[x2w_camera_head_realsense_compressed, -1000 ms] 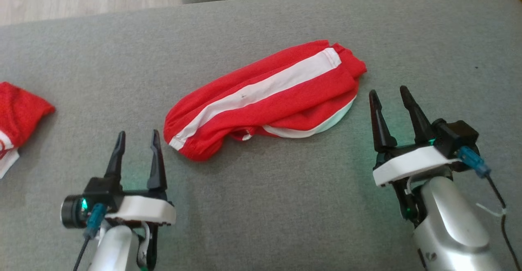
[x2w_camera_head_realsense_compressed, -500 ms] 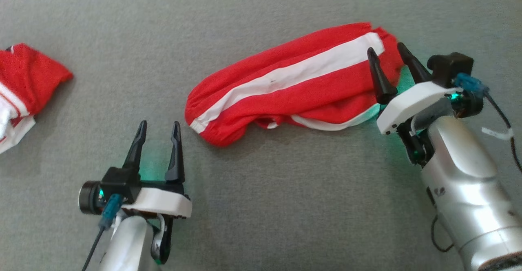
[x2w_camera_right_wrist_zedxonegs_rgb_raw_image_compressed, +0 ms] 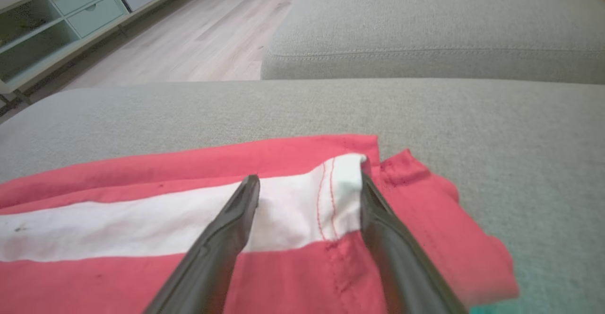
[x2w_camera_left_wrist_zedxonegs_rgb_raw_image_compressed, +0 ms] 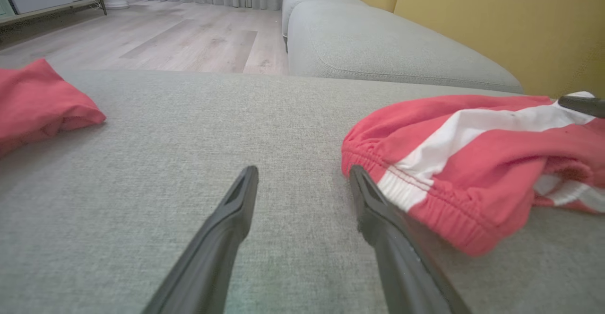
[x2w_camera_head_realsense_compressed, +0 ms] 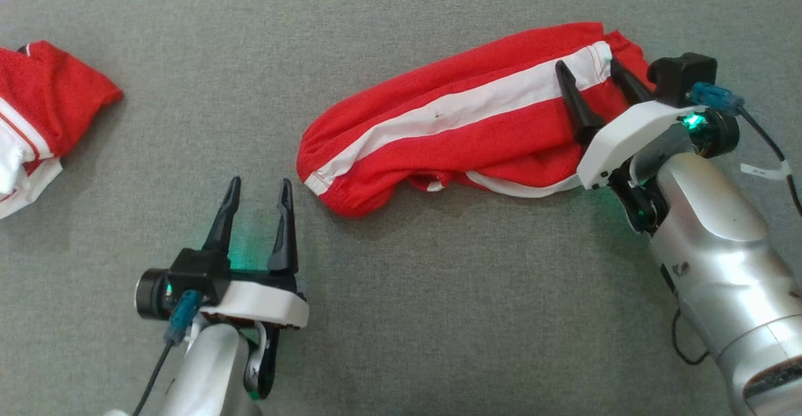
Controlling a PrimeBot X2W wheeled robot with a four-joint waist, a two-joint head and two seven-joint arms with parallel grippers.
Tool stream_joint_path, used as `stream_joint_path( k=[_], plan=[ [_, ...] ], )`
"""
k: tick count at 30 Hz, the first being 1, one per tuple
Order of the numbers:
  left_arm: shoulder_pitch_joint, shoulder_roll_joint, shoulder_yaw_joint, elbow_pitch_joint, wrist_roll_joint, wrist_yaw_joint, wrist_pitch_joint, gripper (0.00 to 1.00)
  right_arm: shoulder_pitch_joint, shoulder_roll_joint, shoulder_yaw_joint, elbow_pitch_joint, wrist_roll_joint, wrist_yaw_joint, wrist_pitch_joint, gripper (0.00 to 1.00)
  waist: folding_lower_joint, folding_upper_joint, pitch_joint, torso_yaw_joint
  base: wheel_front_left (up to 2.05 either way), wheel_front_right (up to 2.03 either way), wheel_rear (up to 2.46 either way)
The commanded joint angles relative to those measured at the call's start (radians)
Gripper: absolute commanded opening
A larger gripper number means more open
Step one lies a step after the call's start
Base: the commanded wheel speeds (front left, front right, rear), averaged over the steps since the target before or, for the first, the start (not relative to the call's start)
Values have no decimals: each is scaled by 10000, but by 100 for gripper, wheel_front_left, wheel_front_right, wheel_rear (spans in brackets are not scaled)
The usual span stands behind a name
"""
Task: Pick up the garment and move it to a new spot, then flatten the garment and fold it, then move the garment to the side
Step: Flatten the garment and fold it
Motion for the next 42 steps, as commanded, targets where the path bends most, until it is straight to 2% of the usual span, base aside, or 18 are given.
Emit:
stream_joint_path(
  k=[1, 3, 4, 5, 6, 7, 13, 18, 23, 31, 32, 33, 36, 38, 42],
  plan=[
    [-205, 62, 227, -301, -45, 39, -53, 100, -242, -37, 277, -171, 205, -7, 65, 100, 0, 0, 14, -25, 0, 0, 0],
    [-217, 62, 163, -299, -92, 26, -53, 100, -277, -102, 480, -112, 423, -7, 50, 100, 0, 0, 17, -44, 0, 0, 0],
    [-230, 62, 130, -291, -114, 13, -53, 100, -297, -137, 570, -76, 510, -7, 30, 93, 0, 0, 25, -54, 0, 0, 0],
    [-247, 61, 92, -282, -153, -26, -53, 100, -318, -162, 632, -28, 604, -7, 8, 49, 0, 0, 27, -64, 0, 0, 0],
    [-267, 61, 53, -264, -209, -83, -53, 100, -344, -182, 688, -18, 689, -7, -89, 28, 0, 0, 29, -73, 0, 0, 0],
    [-292, 61, 16, -248, -258, -140, -53, 100, -370, -206, 738, -8, 759, -7, -213, 0, 0, 0, 33, -84, 0, 0, 0],
    [-314, 61, -232, -444, -1119, -617, -53, 100, -386, -272, 817, 37, 1069, -7, -924, 0, 0, 0, -41, -180, 0, 0, 0],
    [-292, 61, -816, -519, -2480, -1021, -53, 100, -199, -407, 895, -87, 1273, -7, -1254, 0, 0, 0, -95, -368, 0, 0, 0],
    [-530, 61, -1758, -61, -3858, -1124, -53, 100, -37, -480, 1015, -125, 1373, -7, -1361, 0, 0, 0, -57, -681, 0, 0, 0],
    [-815, 107, -2224, -110, -4271, -1129, -53, 100, -55, -475, 1004, -162, 1399, -7, -1398, 0, 0, 0, 65, -870, 0, 0, 0],
    [-835, 118, -2226, -152, -4303, -1129, -53, 71, -54, -476, 969, -202, 1390, -7, -1400, 0, 0, 0, 65, -875, 0, 0, 0],
    [-847, 134, -2226, -198, -4332, -1129, -53, 0, -46, -481, 918, -263, 1374, -7, -1400, 0, 0, 0, 61, -875, 0, 0, 0],
    [-842, 202, -2289, -306, -4433, -1130, -53, 0, -30, -499, 648, -559, 1281, -7, -1402, 0, 0, 0, 18, -864, 0, 0, 0],
    [-956, 277, -1968, -556, -4614, -1130, -53, 0, 4, -474, 428, -861, 1193, -7, -1402, 0, 0, 0, -85, -874, 0, 0, 0],
    [-1787, 1119, -2266, -1414, -4665, -1130, -53, 0, 60, -488, -141, -1912, 962, -7, -1403, 0, 0, 0, -494, -862, 0, 0, 0]
  ],
)
